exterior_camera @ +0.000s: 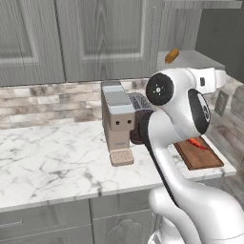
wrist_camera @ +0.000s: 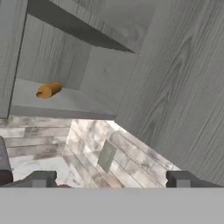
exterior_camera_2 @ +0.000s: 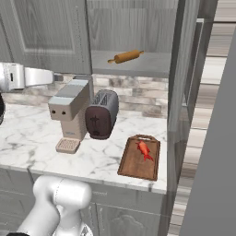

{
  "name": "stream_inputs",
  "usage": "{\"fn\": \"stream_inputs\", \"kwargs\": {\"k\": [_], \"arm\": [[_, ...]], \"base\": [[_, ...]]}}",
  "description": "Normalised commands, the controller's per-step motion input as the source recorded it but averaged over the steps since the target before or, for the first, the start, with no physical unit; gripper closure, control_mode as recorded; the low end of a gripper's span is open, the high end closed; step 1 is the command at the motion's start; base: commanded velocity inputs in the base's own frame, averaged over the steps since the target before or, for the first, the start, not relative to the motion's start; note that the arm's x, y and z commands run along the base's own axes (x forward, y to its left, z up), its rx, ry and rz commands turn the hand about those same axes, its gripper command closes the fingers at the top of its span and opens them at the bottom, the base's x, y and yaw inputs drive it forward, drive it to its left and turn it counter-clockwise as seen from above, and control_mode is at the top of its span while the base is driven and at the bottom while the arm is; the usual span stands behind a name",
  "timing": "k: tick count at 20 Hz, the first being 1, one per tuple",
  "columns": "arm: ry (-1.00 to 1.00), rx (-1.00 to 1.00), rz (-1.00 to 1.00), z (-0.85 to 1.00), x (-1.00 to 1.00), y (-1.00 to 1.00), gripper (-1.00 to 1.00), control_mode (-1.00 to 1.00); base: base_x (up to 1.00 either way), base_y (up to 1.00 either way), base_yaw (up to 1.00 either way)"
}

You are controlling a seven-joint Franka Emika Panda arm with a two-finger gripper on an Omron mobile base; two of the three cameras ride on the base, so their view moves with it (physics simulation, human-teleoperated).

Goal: Open the cabinet, retrieve the rolling pin, and place it next to the meat on the cutting board to prepare for tenderizing.

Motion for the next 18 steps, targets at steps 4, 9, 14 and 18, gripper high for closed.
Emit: {"fn": "stream_inputs", "kwargs": {"k": [4,9,14,18], "arm": [[-0.28,0.06,0.19,0.12,0.06,0.04,-1.00,-1.00],[-0.25,0.04,0.20,0.09,0.08,0.11,-1.00,-1.00],[-0.14,0.00,0.17,0.04,0.10,0.32,-1.00,-1.00],[-0.07,0.00,0.14,0.04,0.21,0.30,-1.00,-1.00]], "base": [[0.00,0.00,0.00],[0.00,0.00,0.00],[0.00,0.00,0.00],[0.00,0.00,0.00]]}}
